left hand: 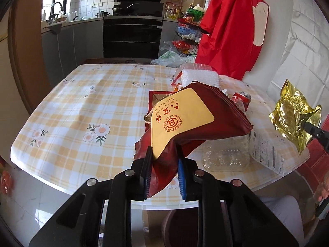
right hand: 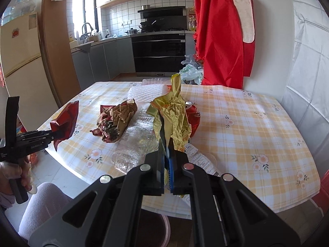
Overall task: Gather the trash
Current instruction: 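Grasp the red snack wrapper with the left gripper while the right carries the gold foil to the bin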
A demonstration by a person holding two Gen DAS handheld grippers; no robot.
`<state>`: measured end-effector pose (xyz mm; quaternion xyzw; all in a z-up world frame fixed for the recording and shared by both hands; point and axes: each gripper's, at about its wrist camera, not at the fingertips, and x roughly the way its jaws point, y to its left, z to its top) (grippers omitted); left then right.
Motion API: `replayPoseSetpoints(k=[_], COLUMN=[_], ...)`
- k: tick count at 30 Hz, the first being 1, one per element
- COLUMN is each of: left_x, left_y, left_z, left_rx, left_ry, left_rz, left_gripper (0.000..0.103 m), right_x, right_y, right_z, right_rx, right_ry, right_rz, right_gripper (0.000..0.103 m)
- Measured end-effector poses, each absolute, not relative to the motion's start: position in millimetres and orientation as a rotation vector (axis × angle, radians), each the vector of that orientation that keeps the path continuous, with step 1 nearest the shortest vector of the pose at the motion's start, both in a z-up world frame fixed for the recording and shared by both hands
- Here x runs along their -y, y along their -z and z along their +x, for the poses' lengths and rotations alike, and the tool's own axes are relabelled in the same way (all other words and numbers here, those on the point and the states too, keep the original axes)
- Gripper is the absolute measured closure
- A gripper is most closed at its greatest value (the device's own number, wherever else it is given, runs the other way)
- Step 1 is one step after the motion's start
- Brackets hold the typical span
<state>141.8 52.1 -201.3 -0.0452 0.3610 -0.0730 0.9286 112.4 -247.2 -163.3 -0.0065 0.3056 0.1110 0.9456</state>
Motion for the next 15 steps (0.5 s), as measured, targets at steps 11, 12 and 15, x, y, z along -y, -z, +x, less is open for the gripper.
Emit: replayPoseSetpoints(k=[11, 12, 15], left_x=[-41.8, -40.8, -41.2], left_y=[174.8, 174.8, 173.2], left_z=[60.1, 53.4, 38.1], left_rx=[-0.691, -0.690, -0.683], left_ry=[0.166, 0.166, 0.163], left_rz=[-0.268, -0.275, -0.290], left_gripper=[0.081, 0.081, 0.081], right_x=[223.6, 220.6, 211.2], right_y=[166.1, 166.5, 167.8], right_z=[66.2, 61.8, 48.6], right_rx=[-0.672, -0.678, -0.694], right_ry=[-0.334, -0.345, -0.376], right_rz=[0.016, 0.019, 0.018], right_gripper=[0.096, 0.096, 0.096])
